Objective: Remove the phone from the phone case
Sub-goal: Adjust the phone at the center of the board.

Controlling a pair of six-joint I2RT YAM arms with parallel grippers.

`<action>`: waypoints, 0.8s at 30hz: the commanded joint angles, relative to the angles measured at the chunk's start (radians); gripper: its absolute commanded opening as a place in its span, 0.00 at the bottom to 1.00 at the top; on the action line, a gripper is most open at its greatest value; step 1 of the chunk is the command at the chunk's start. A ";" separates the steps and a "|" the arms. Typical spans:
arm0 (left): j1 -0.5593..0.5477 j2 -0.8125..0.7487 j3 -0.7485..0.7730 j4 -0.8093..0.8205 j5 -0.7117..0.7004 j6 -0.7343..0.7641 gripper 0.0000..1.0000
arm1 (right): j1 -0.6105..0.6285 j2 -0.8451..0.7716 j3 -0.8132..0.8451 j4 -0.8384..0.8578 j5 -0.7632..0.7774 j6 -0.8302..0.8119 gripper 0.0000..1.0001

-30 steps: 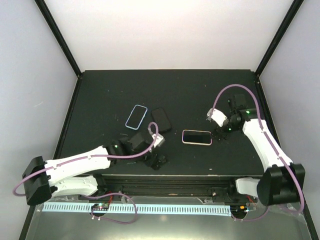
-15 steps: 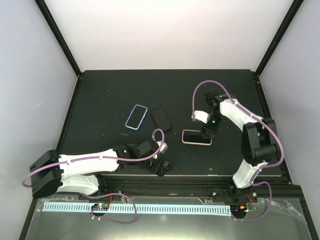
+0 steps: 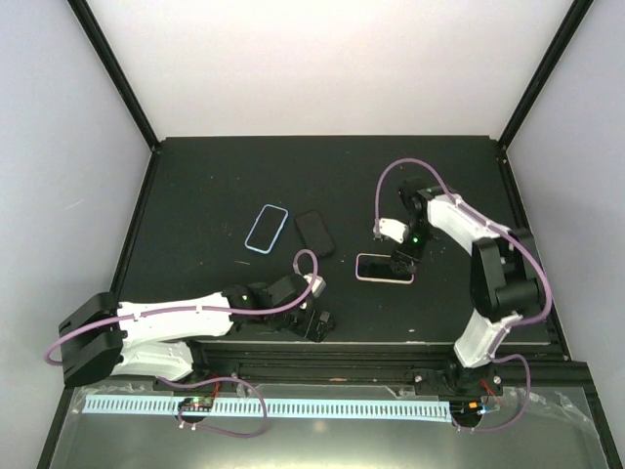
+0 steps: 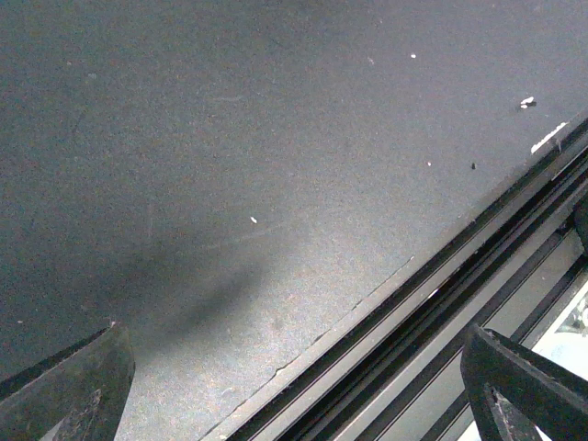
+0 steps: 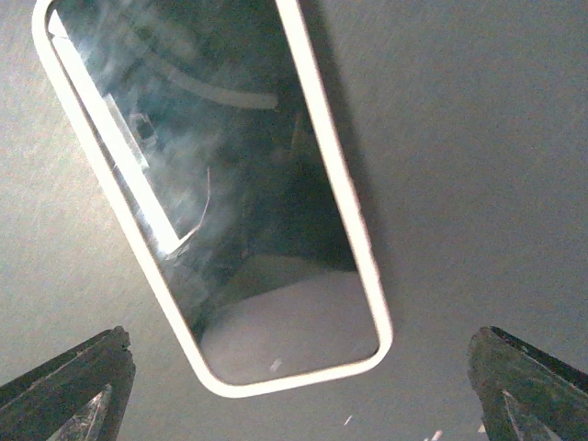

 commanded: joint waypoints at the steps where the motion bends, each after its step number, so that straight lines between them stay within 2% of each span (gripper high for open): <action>1: -0.005 0.010 0.001 0.031 -0.040 -0.010 0.99 | 0.018 -0.172 -0.152 0.057 0.105 0.030 1.00; 7: -0.003 0.046 0.019 0.045 -0.028 -0.006 0.99 | 0.033 -0.256 -0.327 0.191 0.268 0.035 1.00; 14: -0.003 0.047 0.038 0.015 -0.042 -0.008 0.99 | 0.033 -0.179 -0.316 0.285 0.320 0.058 1.00; 18: -0.004 0.000 0.020 -0.003 -0.052 -0.031 0.99 | 0.032 -0.105 -0.249 0.368 0.367 0.113 1.00; 24: -0.003 -0.080 -0.008 -0.033 -0.071 -0.042 0.99 | 0.031 0.070 0.026 0.435 0.346 0.282 1.00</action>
